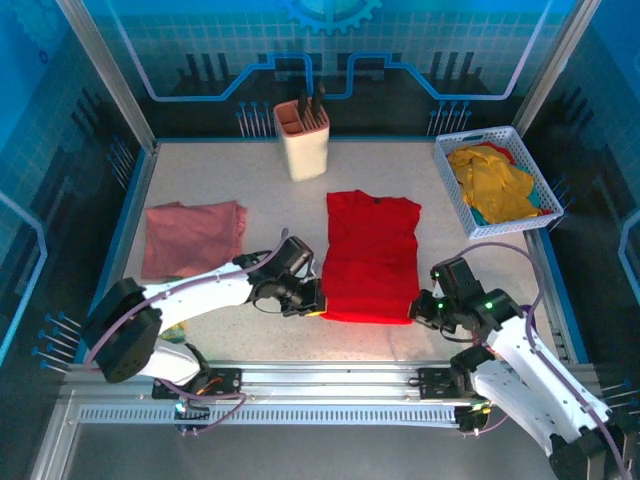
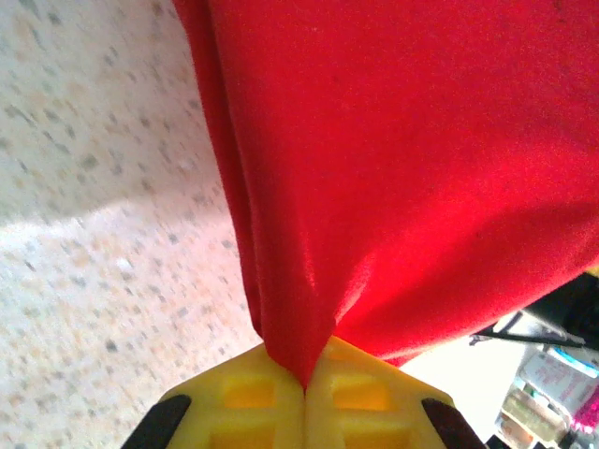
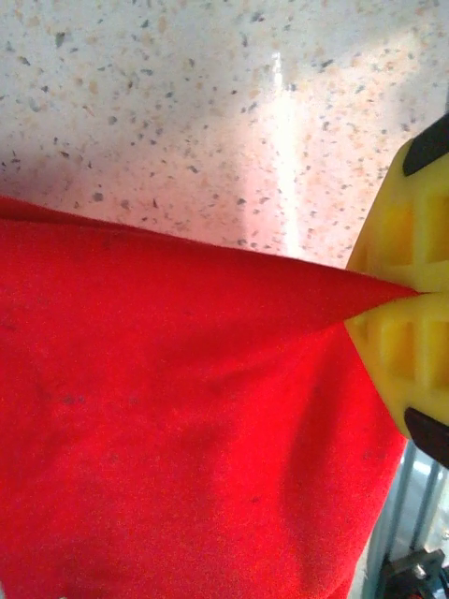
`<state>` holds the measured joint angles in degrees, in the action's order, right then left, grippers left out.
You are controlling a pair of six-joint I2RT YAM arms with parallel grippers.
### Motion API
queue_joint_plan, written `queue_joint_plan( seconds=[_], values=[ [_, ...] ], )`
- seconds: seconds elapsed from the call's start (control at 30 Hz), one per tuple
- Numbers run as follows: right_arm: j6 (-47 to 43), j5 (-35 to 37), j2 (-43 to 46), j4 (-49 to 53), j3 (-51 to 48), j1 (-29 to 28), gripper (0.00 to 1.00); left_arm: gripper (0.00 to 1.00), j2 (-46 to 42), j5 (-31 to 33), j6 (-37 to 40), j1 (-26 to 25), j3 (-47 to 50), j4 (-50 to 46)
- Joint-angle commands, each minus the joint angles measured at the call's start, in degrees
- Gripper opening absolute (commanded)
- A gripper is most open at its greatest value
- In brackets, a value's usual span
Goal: Fold and stack the t-shirts
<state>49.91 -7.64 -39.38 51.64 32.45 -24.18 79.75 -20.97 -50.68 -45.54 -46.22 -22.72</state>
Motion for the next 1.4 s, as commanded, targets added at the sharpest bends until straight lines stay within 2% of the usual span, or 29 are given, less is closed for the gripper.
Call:
queue_joint_plan(
  seconds=[0.0,0.3,0.47,0.63,0.93,1.37],
  values=[
    [3.0,2.8,3.1,8.4,3.7,-1.3,0.00,0.00,-4.8,3.8,-5.8,-3.1,0.5,-5.0],
    [5.4,6.8,9.5,15.5,11.2,-1.8,0.00,0.00,-12.8,8.6,-14.8,-8.0,-1.5,-4.3],
    [3.9,9.2,6.4,14.3,14.4,-1.7,0.00,0.00,-12.3,10.8,-14.2,-8.1,-5.9,-4.2],
    [1.7,9.0,0.9,10.3,17.1,0.0,0.00,0.00,-8.9,11.8,-10.2,-7.3,-12.9,-7.4],
    [-1.7,2.3,-2.2,6.2,17.6,8.2,0.00,0.00,-7.2,8.2,-10.9,-3.6,-11.3,-2.8],
    [-1.4,-0.1,3.4,9.3,13.4,12.2,0.00,0.00,-4.0,0.3,-14.0,-0.7,-6.1,7.8]
  ],
)
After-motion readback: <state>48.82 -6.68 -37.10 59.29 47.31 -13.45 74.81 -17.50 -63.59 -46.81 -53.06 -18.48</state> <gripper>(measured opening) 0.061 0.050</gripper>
